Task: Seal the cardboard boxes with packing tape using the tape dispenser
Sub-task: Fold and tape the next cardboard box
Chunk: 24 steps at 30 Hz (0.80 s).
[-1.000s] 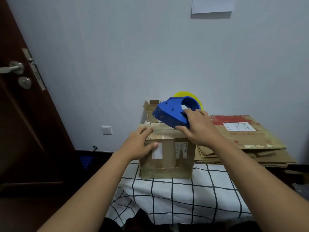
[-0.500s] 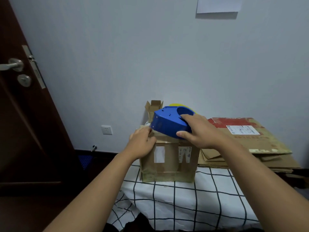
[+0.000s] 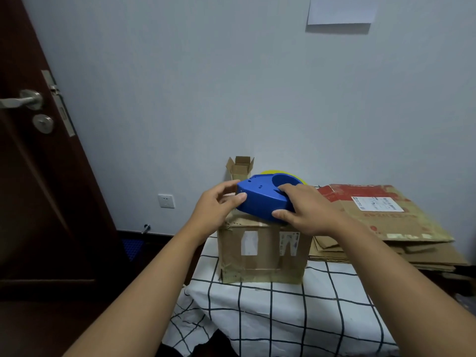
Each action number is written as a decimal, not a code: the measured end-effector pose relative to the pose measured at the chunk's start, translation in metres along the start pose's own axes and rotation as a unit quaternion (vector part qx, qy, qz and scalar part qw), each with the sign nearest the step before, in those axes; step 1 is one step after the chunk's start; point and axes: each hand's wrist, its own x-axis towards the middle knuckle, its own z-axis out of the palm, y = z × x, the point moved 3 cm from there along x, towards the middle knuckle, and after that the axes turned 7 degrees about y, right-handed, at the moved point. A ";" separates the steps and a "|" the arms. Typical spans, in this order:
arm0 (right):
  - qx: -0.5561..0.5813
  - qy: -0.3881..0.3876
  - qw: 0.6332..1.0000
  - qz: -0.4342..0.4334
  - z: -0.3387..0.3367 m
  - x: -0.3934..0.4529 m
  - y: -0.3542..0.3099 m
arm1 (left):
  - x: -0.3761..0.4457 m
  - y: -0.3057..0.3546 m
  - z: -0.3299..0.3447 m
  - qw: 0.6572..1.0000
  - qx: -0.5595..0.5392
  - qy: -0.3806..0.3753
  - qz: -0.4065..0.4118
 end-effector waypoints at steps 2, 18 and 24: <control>0.002 -0.002 1.000 0.000 -0.001 0.001 0.000 | 0.001 -0.001 -0.001 1.000 0.011 0.018 0.006; 0.061 0.006 0.998 -0.008 -0.022 0.003 0.002 | 0.006 -0.001 0.005 0.996 -0.082 0.030 -0.006; 0.230 0.105 0.964 0.082 -0.047 0.010 0.000 | 0.010 -0.004 0.017 0.988 -0.131 0.058 -0.057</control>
